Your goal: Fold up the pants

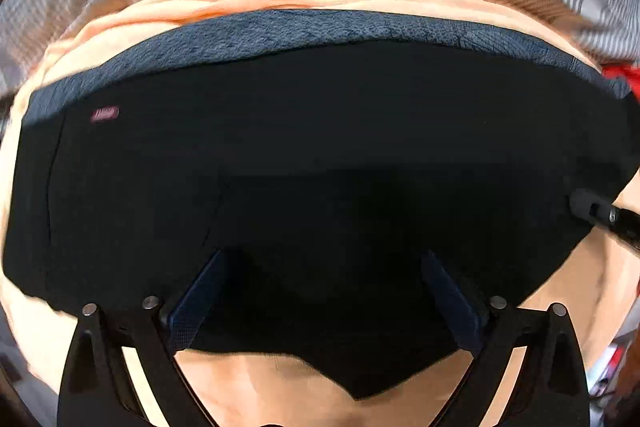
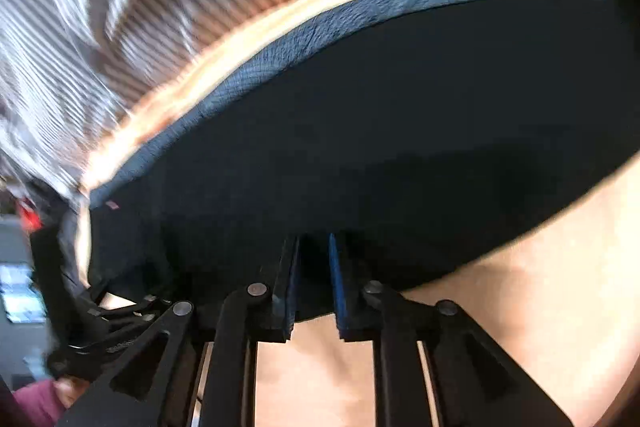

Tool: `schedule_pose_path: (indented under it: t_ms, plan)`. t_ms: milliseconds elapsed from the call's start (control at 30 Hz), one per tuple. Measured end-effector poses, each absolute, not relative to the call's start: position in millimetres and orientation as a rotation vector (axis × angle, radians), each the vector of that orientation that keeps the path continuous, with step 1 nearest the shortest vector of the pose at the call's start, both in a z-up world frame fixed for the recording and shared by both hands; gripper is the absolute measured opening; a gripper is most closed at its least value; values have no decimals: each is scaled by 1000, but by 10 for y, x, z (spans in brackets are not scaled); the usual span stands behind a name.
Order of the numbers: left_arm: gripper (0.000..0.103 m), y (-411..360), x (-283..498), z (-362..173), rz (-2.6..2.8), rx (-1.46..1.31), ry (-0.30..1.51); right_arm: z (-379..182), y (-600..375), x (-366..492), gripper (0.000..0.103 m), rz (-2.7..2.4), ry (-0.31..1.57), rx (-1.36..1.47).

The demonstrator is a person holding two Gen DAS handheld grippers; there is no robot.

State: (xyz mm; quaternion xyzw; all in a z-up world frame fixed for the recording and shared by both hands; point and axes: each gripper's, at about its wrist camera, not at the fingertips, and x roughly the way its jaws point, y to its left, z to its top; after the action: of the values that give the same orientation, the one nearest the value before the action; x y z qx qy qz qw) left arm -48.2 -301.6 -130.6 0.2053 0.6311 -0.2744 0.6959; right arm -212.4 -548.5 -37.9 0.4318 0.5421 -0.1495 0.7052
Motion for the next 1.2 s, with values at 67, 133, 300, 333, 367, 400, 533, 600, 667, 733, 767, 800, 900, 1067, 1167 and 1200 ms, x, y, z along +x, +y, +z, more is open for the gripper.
schedule_pose_path:
  t_ms: [67,133,300,333,367,400,533,600,667,733,767,800,900,1067,1167,1200]
  plan:
    - [102,-2947,-486,-1303,-610,432,1438,-286,-5517,-2269,17,-328,1162,1027]
    - [102,-2953,-524,-1325,-610,444,1445,-203,-5593,-2424,21,-318,1114,1097]
    - [102,-2903,-471,-1352,-610,501,1406,-211,-5805,-2616,49,-370,1085,1150]
    - [102,-2888,-465,-1354,-606,492,1412,-246,-5814,-2617,49,-376,1094,1161]
    - [102,-2856,-446,-1361,-598,479,1424,-281,-5812,-2596,49,-400,1110,1160]
    - [102,-2825,-434,-1366,-594,475,1429,-280,-5804,-2600,49,-410,1110,1164]
    - [102,-2852,-473,-1344,-601,505,1404,-366,-5786,-2564,49,-421,1080,1239]
    - [102,-2854,-461,-1341,-603,507,1405,-439,-5843,-2483,40,-426,1067,1260]
    - [102,-2872,-414,-1331,-599,504,1413,-479,-5875,-2431,14,-433,1088,1258]
    - [102,-2990,-618,-1188,-591,521,1410,-476,-5843,-2495,12,-445,1109,1259]
    - [102,-3025,-610,-1170,-586,544,1408,-473,-5807,-2566,12,-448,1132,1273]
    - [101,-3049,-613,-1135,-581,557,1414,-457,-5797,-2614,12,-447,1142,1282]
    - [101,-3124,-575,-892,-599,489,1414,-248,-5798,-2728,16,-481,1168,1171]
    - [101,-3488,-411,-673,-575,381,1365,-29,-6144,-2245,16,-452,1107,991]
    - [101,-3820,-381,-824,-546,384,1365,-104,-6236,-1689,16,-373,1096,898]
    - [101,-3887,-404,-907,-531,407,1379,-167,-6245,-1544,16,-350,1104,885]
